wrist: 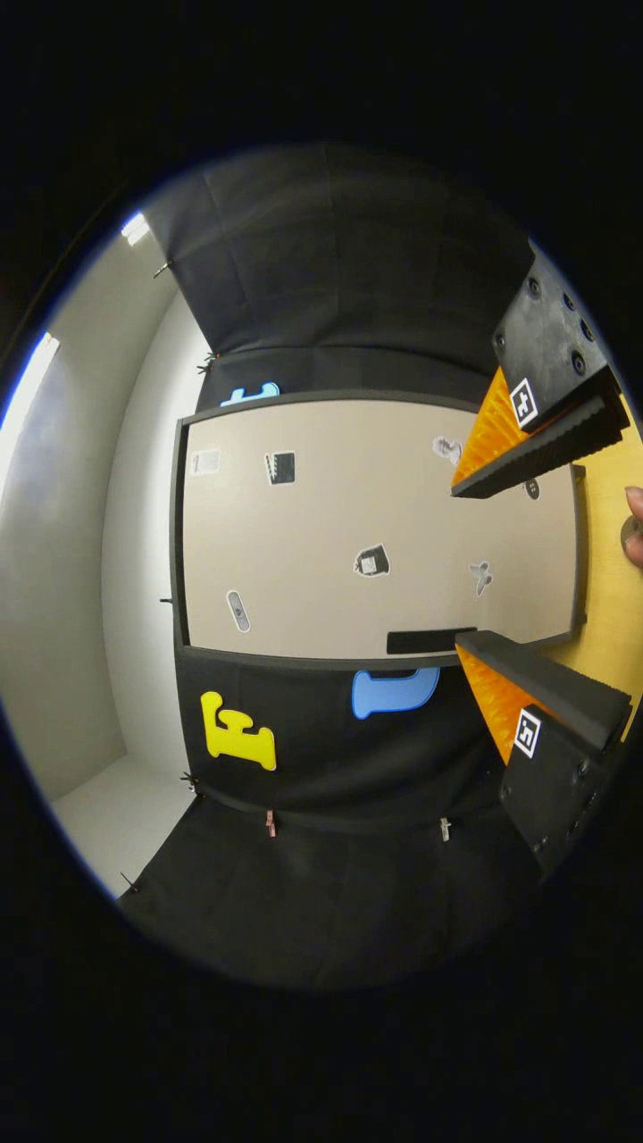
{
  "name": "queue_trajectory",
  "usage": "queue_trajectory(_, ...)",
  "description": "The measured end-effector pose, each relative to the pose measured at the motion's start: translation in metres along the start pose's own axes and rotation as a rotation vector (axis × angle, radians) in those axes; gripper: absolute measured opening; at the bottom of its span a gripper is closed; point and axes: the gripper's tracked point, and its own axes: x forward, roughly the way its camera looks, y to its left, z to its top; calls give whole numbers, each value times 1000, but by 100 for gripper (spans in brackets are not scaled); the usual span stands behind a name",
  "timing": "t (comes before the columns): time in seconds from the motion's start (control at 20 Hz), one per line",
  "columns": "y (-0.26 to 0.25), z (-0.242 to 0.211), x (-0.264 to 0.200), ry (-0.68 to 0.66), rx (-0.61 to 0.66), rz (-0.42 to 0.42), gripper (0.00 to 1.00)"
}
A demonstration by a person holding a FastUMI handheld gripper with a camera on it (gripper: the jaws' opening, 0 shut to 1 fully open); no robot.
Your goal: Open the shoe cabinet door, grab the shoes and put them into the shoe cabinet, then close the shoe cabinet door.
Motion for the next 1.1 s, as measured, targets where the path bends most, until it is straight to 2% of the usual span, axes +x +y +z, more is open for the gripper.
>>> queue_trajectory(0.2,34,-16,49,19,-2,29,97)
queue_trajectory(0.6,67,-44,129,37,-23,40,97)
queue_trajectory(0.8,69,-63,159,68,-17,19,97)
queue_trajectory(1.05,72,-73,191,61,-28,-6,83)
queue_trajectory(1.1,73,-77,196,72,-26,-4,72)
